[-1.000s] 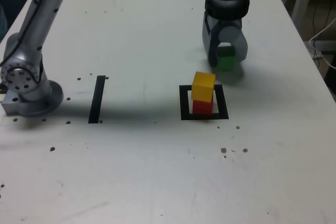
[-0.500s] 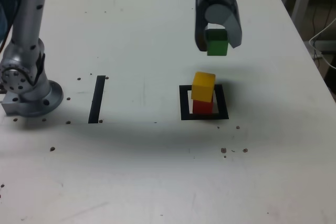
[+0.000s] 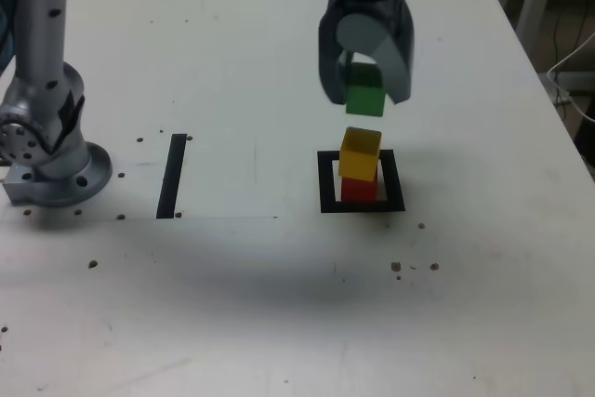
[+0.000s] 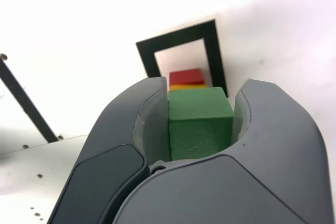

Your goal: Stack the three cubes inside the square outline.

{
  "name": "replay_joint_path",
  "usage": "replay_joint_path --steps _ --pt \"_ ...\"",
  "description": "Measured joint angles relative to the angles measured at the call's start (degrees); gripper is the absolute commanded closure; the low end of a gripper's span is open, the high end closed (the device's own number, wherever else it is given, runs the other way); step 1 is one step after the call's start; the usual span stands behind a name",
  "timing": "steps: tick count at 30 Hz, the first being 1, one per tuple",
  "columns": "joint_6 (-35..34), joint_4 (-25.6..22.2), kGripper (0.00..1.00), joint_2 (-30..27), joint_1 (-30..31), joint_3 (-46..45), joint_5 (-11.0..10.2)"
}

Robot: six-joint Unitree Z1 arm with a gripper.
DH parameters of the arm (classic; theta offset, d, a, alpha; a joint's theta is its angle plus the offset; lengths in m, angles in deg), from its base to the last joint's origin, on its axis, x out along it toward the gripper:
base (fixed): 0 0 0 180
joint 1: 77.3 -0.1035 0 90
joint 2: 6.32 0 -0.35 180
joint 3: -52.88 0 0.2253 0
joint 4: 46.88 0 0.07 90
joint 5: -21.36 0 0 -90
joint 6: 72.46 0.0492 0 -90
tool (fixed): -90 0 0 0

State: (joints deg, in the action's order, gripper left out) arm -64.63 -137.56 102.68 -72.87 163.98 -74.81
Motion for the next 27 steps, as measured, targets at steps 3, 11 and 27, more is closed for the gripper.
replay_joint_path --steps 3,11,27 --pt "-0.09 -0.07 0.61 -0.70 0.51 -1.95 1.46" --pt "-0.09 -0.03 0.61 -1.43 1.51 -3.37 1.59" --pt "-1.50 3.31 0.61 -1.29 3.20 -4.69 1.50"
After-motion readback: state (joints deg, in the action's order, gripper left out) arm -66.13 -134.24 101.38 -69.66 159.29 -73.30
